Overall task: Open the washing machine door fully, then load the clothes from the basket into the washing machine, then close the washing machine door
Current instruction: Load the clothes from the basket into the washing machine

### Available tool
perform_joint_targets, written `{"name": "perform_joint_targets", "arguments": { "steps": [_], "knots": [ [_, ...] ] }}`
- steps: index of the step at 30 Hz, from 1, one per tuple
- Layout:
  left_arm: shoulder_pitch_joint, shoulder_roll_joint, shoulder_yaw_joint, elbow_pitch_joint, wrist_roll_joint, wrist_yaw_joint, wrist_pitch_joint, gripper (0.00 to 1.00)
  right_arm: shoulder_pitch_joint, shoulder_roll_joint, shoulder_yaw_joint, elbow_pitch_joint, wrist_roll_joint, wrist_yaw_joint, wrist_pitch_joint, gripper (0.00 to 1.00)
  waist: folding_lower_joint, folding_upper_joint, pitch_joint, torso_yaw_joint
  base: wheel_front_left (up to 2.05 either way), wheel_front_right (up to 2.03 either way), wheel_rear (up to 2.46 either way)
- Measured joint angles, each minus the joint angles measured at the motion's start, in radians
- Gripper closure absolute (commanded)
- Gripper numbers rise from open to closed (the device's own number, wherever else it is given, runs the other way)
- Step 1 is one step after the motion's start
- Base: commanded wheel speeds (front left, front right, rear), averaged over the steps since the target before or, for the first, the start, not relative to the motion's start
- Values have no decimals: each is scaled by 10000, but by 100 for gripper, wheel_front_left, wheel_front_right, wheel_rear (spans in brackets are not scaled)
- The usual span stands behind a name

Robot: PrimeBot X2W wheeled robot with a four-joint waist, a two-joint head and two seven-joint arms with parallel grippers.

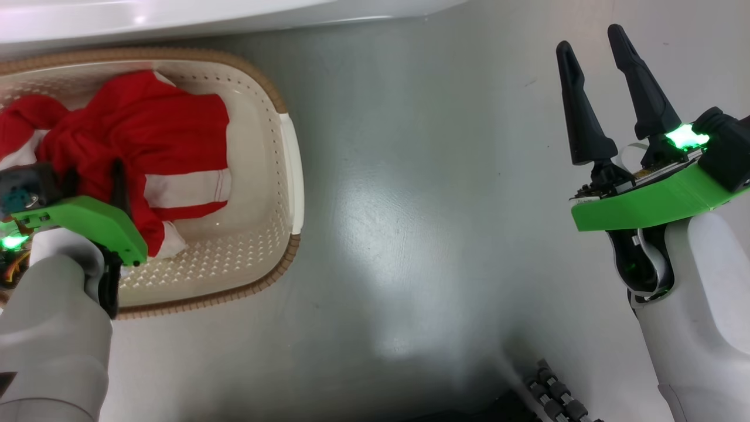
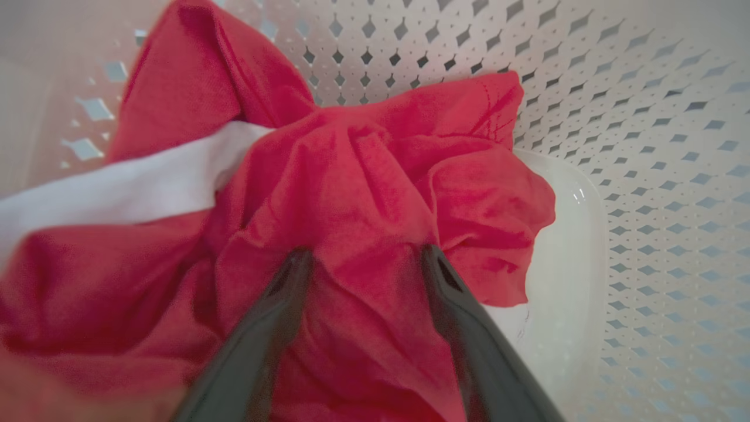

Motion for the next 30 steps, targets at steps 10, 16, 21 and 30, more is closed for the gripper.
{"name": "perform_joint_targets", "arguments": {
  "steps": [10,16,21,30],
  "knots": [
    [-170,36,-268,278,4,230,951,0,-144,25,8,-71,0,0,0,0,0,0,241,-132,0,0,0],
    [-173,50,-437,326,119,809,1555,0,-161,25,8,-92,-2,0,0,0,0,0,337,-173,0,0,0],
    [-174,61,-516,339,198,1055,1735,0,-161,25,6,-105,-4,0,0,0,0,0,368,-184,0,0,0],
    [-178,151,-681,351,184,1026,2437,100,-162,23,12,-104,-13,0,0,0,1,0,444,-184,0,0,0]
  ]
}}
